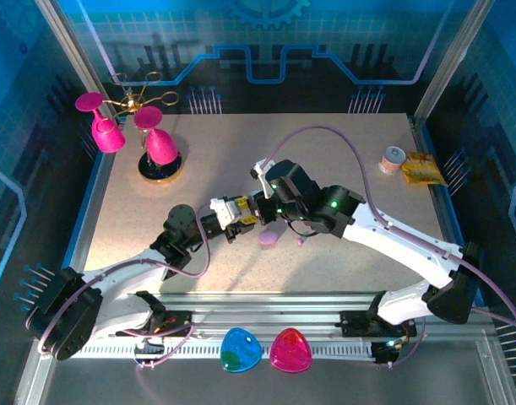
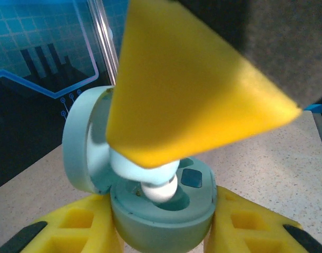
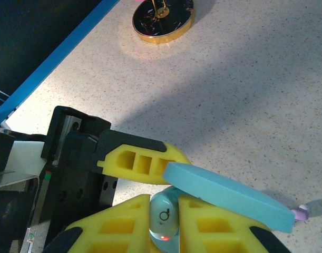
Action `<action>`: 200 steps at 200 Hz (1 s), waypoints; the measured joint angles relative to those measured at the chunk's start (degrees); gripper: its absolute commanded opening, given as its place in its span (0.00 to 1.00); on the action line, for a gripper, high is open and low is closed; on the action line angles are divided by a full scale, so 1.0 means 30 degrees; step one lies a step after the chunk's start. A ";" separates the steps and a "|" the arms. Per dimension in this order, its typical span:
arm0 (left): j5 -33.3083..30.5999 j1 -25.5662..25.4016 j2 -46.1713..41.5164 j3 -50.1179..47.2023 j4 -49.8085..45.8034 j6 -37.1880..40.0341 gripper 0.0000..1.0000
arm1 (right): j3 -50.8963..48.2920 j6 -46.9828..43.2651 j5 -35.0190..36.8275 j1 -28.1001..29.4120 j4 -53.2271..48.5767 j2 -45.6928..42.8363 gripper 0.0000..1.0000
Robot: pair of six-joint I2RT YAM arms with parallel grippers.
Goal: Insert wireless bluetooth earbuds into charging case
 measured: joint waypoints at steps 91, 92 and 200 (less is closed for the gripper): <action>-0.0284 0.0000 -0.0007 0.0408 -0.0619 -0.0663 0.20 | -0.0459 0.0240 0.0015 0.0000 0.0510 0.0051 0.14; -0.0291 0.0000 -0.0007 0.0408 -0.0634 -0.0663 0.20 | -0.0459 0.0255 0.0015 0.0000 0.0517 0.0051 0.14; -0.0364 0.0000 -0.0051 0.0554 -0.0641 -0.0663 0.20 | -0.0692 0.0539 0.0284 0.0000 0.0510 -0.0153 0.33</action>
